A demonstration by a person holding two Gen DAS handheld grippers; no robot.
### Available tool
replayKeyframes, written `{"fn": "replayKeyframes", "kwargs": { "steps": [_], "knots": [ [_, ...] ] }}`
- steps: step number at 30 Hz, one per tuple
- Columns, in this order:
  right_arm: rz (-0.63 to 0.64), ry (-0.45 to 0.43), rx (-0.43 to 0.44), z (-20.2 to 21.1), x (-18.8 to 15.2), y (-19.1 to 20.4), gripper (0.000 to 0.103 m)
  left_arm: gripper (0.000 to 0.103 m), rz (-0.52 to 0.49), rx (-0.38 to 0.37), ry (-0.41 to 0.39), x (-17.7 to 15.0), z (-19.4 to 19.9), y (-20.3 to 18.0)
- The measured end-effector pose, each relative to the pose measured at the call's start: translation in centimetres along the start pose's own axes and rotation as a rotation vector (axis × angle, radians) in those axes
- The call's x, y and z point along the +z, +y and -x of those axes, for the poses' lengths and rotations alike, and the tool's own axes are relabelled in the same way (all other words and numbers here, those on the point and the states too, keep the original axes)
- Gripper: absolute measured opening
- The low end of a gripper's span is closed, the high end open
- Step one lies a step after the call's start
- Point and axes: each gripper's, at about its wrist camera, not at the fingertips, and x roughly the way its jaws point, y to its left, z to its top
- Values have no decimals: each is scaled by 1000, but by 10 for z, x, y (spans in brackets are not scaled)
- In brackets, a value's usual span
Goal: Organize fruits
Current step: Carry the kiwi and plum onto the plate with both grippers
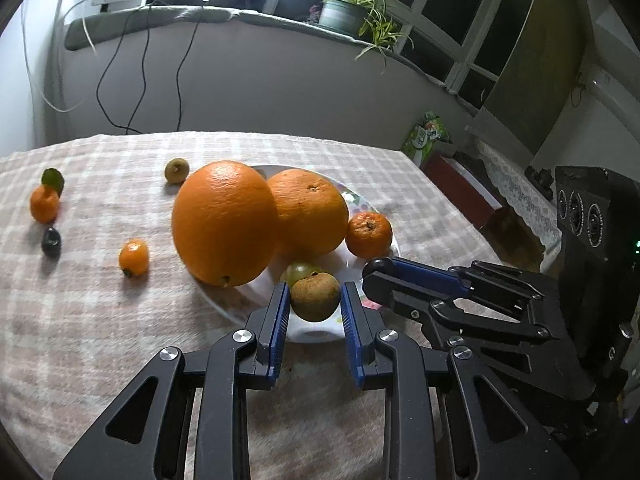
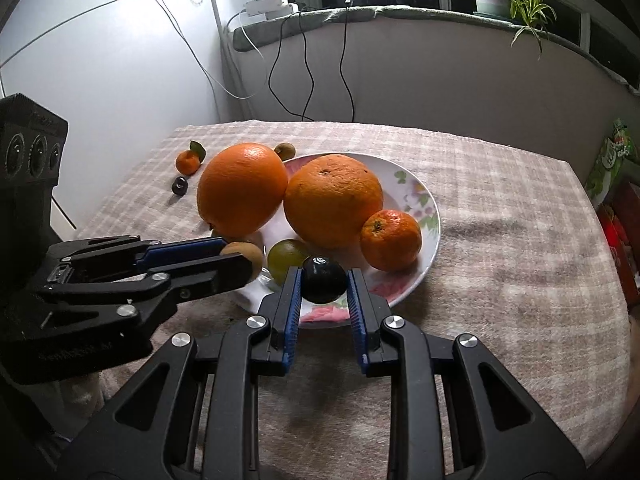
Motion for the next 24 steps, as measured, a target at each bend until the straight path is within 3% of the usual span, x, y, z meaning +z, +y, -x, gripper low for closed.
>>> {"fn": "replayKeyframes", "kwargs": {
  "steps": [15, 20, 24],
  "knots": [
    [-8, -8, -13, -2, 3, -6, 24, 25, -19, 5, 5, 6, -7, -5],
    [-8, -10, -17, -1, 4, -7, 25, 34, -15, 6, 4, 6, -6, -4],
    [-12, -18, -24, 2, 5, -8, 37, 34, -9, 7, 0, 6, -4, -2]
  ]
}}
